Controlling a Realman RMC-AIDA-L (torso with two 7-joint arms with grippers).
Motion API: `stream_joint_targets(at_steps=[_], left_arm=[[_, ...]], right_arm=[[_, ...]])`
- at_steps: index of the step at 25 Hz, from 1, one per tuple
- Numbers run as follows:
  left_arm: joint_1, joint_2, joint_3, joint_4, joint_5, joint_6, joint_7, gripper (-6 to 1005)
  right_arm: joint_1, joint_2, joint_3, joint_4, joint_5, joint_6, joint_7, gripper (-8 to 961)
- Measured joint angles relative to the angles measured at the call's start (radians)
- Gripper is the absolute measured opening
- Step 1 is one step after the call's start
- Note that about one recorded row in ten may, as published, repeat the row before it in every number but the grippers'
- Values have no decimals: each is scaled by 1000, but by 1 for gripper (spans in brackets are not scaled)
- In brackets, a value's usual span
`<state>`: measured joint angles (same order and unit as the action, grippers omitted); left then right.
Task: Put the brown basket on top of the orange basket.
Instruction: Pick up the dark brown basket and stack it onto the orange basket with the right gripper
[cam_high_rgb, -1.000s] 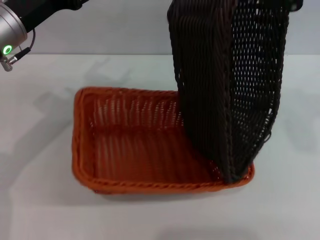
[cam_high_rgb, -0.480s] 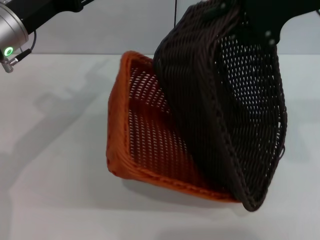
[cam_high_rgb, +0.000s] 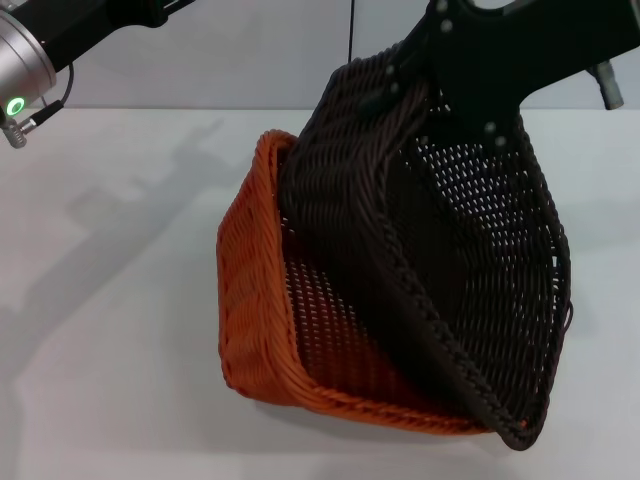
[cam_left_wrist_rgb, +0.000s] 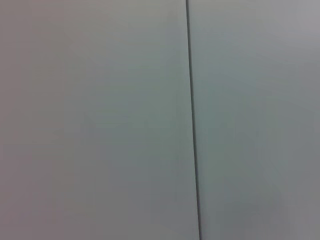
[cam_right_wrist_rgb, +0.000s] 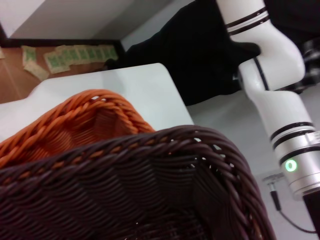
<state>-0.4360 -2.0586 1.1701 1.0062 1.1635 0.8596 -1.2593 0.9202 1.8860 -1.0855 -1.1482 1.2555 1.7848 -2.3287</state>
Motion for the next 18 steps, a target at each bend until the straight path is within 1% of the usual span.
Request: stream_joint_targets(at_steps=[3, 6, 8, 11, 14, 15, 16, 18], left_arm=[[2, 0, -4, -1, 0, 1, 1, 846], [2, 0, -12, -1, 1, 1, 1, 846], [0, 0, -18, -2, 1, 2, 1, 846], [-5, 0, -25, -11, 1, 3, 3, 846], [-13, 0, -30, -20, 1, 3, 10, 846], [-17, 0, -34, -25, 1, 3, 13, 846], [-20, 1, -37, -28, 1, 3, 14, 846], [-23, 2, -41, -32, 1, 4, 14, 846]], right_arm=[[11, 0, -16, 3, -26, 0, 1, 121], [12, 8, -20, 0, -41, -12, 1, 121], [7, 15, -8, -2, -46, -32, -2, 121], [1, 19, 22, 2, -50, -64, -15, 121], [0, 22, 45, 3, -51, -66, -23, 120], [-2, 25, 57, 2, -51, -67, -29, 120], [-9, 33, 87, -12, -51, -73, -44, 120], [-13, 37, 97, -22, -51, -76, -48, 120]])
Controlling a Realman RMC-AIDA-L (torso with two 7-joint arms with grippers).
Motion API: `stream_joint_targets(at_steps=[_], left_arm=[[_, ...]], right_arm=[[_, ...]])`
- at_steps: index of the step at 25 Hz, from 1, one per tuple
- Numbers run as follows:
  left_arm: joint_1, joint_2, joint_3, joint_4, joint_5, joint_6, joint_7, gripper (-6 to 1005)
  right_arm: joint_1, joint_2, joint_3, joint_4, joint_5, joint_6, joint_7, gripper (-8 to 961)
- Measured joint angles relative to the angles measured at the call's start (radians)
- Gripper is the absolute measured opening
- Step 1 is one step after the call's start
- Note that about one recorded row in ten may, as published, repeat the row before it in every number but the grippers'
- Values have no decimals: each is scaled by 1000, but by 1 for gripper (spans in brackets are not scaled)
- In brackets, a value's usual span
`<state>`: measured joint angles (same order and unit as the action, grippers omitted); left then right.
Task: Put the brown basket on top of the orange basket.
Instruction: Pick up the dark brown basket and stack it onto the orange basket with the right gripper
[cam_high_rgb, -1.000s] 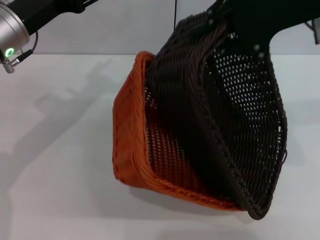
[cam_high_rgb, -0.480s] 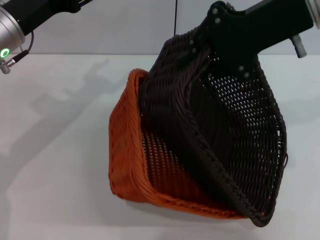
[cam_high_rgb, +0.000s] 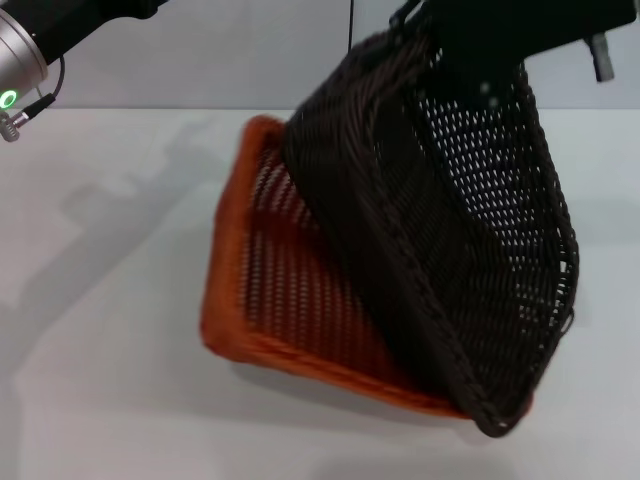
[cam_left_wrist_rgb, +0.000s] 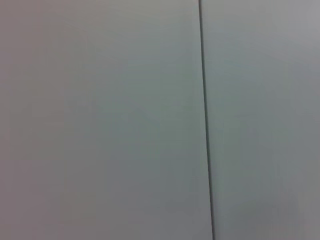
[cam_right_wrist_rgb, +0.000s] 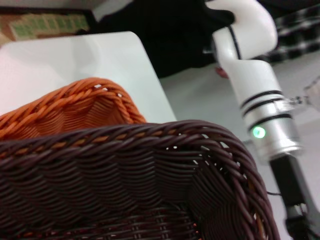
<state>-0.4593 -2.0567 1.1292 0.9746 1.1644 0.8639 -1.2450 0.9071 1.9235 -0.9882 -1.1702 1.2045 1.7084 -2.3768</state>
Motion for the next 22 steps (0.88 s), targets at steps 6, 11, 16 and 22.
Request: stream_joint_targets(at_steps=[6, 11, 16, 22], left_arm=[[-2, 1, -1, -1, 0, 0, 0, 846], [-2, 1, -4, -1, 0, 3, 1, 846], [2, 1, -21, -4, 0, 24, 3, 846], [2, 0, -36, -9, 0, 39, 8, 846]], right_arm=[[-23, 11, 35, -61, 8, -9, -2, 119], [-31, 19, 49, -90, 19, -10, -3, 119], [-50, 39, 77, -151, 41, -10, -18, 119], [-57, 51, 105, -181, 62, -12, -26, 118]])
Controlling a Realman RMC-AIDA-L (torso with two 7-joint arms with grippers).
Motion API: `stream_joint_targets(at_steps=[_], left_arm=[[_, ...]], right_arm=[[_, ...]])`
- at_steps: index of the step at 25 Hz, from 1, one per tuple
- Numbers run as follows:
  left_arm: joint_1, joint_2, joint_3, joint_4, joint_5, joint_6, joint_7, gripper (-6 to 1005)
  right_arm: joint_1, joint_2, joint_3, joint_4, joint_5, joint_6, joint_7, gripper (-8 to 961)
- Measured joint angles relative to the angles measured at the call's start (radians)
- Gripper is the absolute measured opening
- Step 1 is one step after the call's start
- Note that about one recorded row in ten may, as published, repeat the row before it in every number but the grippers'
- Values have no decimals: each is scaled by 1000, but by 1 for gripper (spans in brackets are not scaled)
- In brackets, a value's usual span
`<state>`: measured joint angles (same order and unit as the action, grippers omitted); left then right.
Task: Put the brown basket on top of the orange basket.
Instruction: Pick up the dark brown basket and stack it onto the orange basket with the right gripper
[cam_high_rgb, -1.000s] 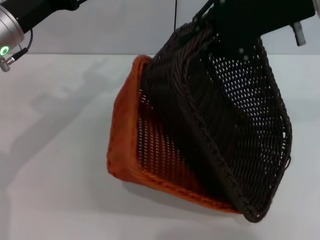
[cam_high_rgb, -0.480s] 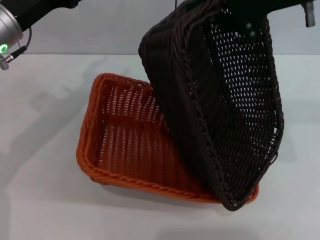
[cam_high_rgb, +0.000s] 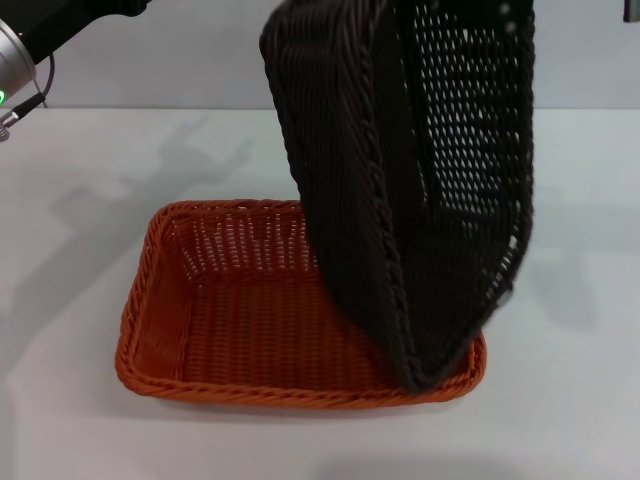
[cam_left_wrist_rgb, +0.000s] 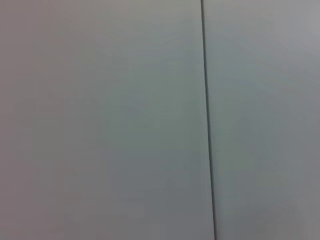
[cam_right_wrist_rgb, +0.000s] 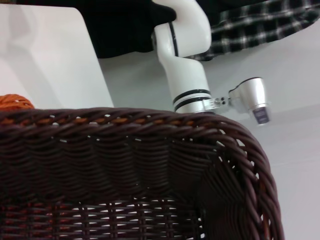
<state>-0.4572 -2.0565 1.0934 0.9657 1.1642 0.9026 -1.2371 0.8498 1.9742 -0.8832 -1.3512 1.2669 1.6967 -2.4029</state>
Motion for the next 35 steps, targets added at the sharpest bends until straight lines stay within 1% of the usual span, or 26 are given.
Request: stream_joint_targets(at_steps=[5, 8, 9, 10, 14, 15, 16, 17, 18, 19, 20, 23, 29, 35], left_arm=[[0, -1, -10, -2, 0, 3, 4, 846], [1, -2, -20, -3, 0, 7, 5, 846], [1, -2, -24, -4, 0, 8, 5, 846], [1, -2, -24, -4, 0, 8, 5, 846], [0, -2, -33, -13, 0, 9, 5, 846], [0, -2, -33, -13, 0, 9, 5, 846], [0, -2, -36, -14, 0, 9, 5, 846], [0, -2, -36, -14, 0, 9, 5, 846], [1, -2, -42, -17, 0, 9, 6, 846], [2, -2, -47, -23, 0, 9, 7, 846], [2, -2, -47, -23, 0, 9, 7, 846], [1, -2, -53, -38, -9, 9, 9, 846], [3, -2, -53, -68, -51, 16, 34, 846], [6, -3, -53, -81, -73, 20, 43, 846]], right_arm=[[-2, -3, 10, -4, 28, -3, -20, 118], [-3, -11, 12, -6, 48, -4, -29, 117], [-1, -24, 13, -6, 66, 0, -30, 117], [-1, -24, 13, -6, 66, 0, -30, 117], [7, -52, 12, -8, 86, 28, -31, 117], [7, -52, 12, -8, 86, 28, -31, 117], [11, -61, 13, -9, 91, 50, -31, 117], [11, -61, 13, -9, 91, 50, -31, 116], [12, -66, 13, -9, 96, 63, -31, 116], [11, -77, 9, -11, 112, 85, -31, 116], [11, -77, 9, -11, 112, 85, -31, 116], [-1, -90, -4, -37, 133, 107, -29, 115], [-43, -92, -37, -134, 137, 123, -23, 117], [-56, -99, -61, -145, 138, 137, -21, 124]])
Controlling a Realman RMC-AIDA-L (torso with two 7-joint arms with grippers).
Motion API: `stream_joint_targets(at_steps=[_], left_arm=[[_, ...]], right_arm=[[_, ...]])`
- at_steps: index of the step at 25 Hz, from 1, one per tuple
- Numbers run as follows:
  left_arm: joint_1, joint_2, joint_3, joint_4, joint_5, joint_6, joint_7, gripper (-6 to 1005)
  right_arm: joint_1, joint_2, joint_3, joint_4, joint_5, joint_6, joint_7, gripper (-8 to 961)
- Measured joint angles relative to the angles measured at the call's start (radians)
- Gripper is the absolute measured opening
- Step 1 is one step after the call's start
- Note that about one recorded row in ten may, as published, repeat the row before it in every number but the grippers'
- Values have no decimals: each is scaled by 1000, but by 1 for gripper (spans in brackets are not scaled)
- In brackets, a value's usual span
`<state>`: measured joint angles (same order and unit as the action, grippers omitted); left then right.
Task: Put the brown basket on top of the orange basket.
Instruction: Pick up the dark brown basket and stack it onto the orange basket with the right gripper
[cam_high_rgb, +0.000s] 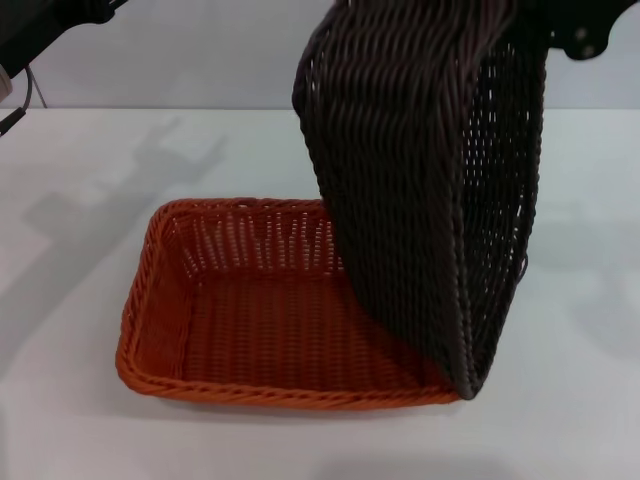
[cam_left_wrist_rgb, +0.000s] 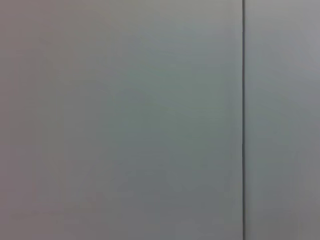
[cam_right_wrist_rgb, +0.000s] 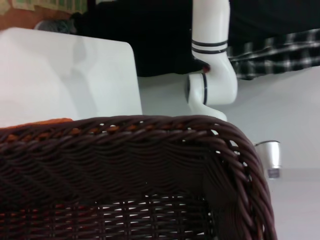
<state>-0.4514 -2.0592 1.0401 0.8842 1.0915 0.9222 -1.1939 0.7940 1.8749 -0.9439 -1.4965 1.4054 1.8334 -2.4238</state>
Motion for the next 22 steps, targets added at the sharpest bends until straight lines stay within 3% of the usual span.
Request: stream_joint_targets(at_steps=[13, 22], left_arm=[[2, 0, 0, -13, -15, 16, 1, 846], [4, 2, 0, -13, -16, 30, 1, 846]], right_arm=[[-27, -4, -49, -12, -8, 27, 22, 138], [-24, 4, -72, -4, -34, 27, 42, 148]])
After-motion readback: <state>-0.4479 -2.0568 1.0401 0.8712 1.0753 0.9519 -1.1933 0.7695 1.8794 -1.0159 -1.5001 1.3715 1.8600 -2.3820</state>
